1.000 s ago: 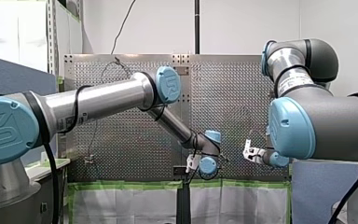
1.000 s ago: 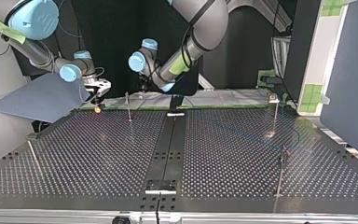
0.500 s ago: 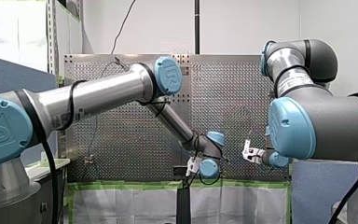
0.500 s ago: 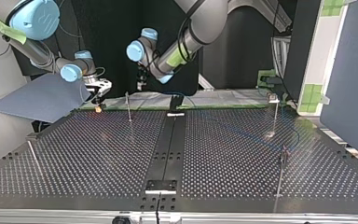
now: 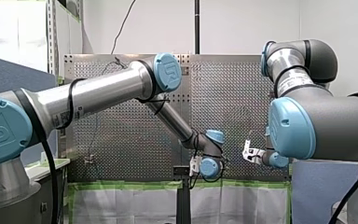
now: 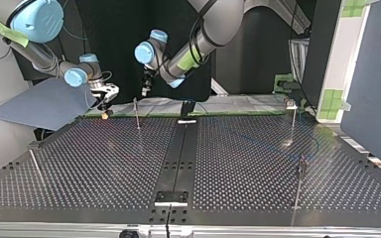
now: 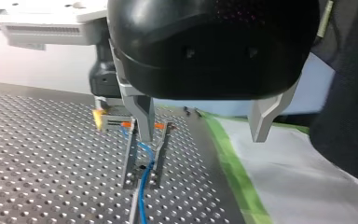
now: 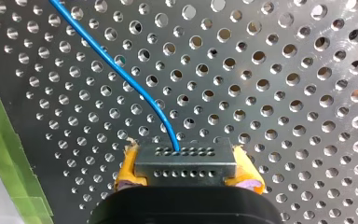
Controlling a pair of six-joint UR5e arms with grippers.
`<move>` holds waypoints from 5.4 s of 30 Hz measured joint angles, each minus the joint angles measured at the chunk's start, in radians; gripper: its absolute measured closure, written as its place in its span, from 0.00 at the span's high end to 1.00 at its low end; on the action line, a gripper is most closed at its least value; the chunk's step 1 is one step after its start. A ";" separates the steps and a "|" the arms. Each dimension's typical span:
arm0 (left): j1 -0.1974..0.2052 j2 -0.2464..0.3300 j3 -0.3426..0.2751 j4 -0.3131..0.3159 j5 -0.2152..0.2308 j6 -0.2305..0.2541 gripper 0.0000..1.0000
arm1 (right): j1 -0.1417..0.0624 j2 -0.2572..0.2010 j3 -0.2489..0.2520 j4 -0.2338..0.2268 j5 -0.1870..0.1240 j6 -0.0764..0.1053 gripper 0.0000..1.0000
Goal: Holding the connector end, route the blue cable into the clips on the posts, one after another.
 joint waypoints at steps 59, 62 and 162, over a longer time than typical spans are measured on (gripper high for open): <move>-0.026 0.034 -0.044 0.053 -0.002 -0.118 1.00 | -0.006 0.006 0.000 0.001 -0.015 0.003 0.00; -0.033 0.059 -0.070 0.077 -0.002 -0.138 1.00 | -0.006 0.007 0.000 0.001 -0.019 0.003 0.00; 0.162 0.992 -1.003 0.286 0.041 -0.401 1.00 | 0.003 0.017 -0.009 0.013 -0.035 -0.004 0.00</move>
